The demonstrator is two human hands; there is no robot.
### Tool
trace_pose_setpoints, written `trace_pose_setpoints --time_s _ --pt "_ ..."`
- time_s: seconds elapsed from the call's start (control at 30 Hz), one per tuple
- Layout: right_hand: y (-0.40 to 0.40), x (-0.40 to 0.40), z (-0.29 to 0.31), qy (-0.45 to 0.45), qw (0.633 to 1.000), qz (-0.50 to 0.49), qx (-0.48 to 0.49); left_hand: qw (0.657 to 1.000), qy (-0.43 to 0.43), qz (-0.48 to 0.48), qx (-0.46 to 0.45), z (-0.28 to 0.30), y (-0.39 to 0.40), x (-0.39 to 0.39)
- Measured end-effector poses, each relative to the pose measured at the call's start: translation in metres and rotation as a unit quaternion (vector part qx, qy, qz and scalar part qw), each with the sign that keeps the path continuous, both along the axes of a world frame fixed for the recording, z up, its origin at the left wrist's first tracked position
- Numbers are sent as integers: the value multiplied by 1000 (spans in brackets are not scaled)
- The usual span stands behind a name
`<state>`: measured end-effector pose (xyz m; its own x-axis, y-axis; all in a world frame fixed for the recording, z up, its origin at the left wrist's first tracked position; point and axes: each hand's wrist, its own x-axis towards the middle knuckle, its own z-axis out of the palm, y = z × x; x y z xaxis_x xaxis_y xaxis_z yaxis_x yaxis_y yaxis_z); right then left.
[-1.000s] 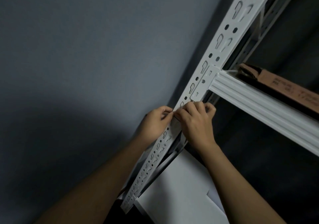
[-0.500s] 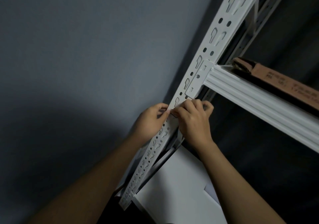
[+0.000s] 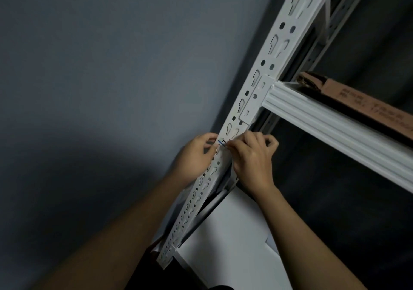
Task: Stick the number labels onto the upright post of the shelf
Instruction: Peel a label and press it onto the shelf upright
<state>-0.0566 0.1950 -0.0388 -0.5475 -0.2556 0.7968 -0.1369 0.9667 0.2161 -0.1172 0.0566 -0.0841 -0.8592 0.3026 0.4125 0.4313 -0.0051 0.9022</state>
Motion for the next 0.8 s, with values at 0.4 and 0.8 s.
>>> trace_pose_setpoints --time_s 0.4,0.8 --pt "5 21 -13 31 972 -26 -232 967 154 164 -121 23 11 24" --pt "4 23 -23 -1 954 -25 -299 967 123 186 -123 26 14 24"
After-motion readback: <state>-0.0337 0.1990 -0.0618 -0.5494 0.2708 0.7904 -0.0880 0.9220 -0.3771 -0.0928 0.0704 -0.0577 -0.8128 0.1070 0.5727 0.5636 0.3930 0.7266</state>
